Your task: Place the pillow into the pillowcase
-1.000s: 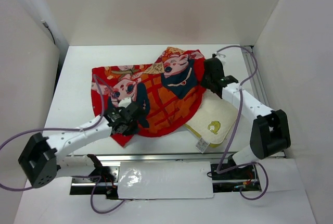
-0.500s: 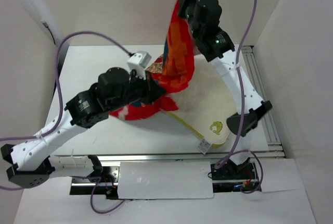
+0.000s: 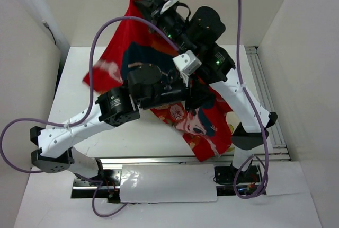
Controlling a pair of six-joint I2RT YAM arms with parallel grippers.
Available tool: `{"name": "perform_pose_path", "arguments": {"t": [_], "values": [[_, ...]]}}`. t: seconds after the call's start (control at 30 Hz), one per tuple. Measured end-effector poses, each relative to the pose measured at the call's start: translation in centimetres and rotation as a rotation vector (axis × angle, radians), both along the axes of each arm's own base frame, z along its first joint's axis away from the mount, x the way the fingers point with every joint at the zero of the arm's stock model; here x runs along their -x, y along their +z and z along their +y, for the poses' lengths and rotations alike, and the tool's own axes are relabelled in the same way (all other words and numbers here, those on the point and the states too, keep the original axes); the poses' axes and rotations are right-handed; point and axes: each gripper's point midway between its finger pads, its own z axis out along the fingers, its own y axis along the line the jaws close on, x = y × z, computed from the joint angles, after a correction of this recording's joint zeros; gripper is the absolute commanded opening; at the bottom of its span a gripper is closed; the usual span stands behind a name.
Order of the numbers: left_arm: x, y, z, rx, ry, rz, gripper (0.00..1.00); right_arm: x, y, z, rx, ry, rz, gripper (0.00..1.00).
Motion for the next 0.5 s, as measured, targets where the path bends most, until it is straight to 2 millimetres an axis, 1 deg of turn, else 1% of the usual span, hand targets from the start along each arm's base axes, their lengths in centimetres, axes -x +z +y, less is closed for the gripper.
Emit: {"name": "perform_pose_path", "arguments": {"t": [0.03,0.07,0.1,0.13,0.17,0.2,0.23,0.27,0.3,0.33,0.4,0.47,0.5], "values": [[-0.5,-0.3,0.4,0.016,0.032,-0.001,0.52,-0.1,-1.2,0.8,0.039,0.018,0.013,0.04],[-1.0,-1.0,1.0,0.023,0.073,0.016,0.74,-0.5,-3.2,1.8,0.091,0.032,0.039,0.21],[-1.7,-2.0,1.5,0.019,0.117,0.033,0.95,-0.9,-5.2,2.6,0.140,0.044,0.071,0.28],[-2.4,-3.3,2.4,0.020,0.168,0.066,1.00,-1.5,-7.9,3.5,0.204,0.054,0.111,0.37],[-2.9,-4.4,3.3,0.012,0.213,0.095,1.00,-2.2,-11.0,4.4,0.272,0.062,0.164,0.50],[-3.2,-5.4,4.0,0.005,0.248,0.122,1.00,-2.8,-13.6,5.0,0.324,0.063,0.210,0.65],[-3.5,-6.6,4.8,-0.003,0.286,0.146,1.00,-3.7,-16.4,5.5,0.375,0.057,0.267,0.77],[-3.6,-7.4,5.7,-0.009,0.318,0.162,1.00,-4.5,-18.6,5.7,0.409,0.048,0.314,0.85],[-3.6,-8.3,6.4,-0.015,0.345,0.182,1.00,-5.3,-21.0,5.7,0.444,0.034,0.370,0.91],[-3.6,-9.6,7.1,-0.040,0.366,0.203,1.00,-6.1,-22.8,5.6,0.470,0.021,0.413,1.00],[-3.1,-12.9,8.0,-0.131,0.388,0.248,1.00,-7.5,-25.5,4.9,0.490,-0.009,0.491,1.00],[-2.6,-16.3,9.0,-0.230,0.422,0.293,1.00,-9.0,-26.8,3.4,0.480,-0.049,0.554,1.00],[-2.5,-17.7,9.7,-0.275,0.451,0.323,1.00,-10.1,-26.9,2.2,0.457,-0.079,0.582,1.00]]}}
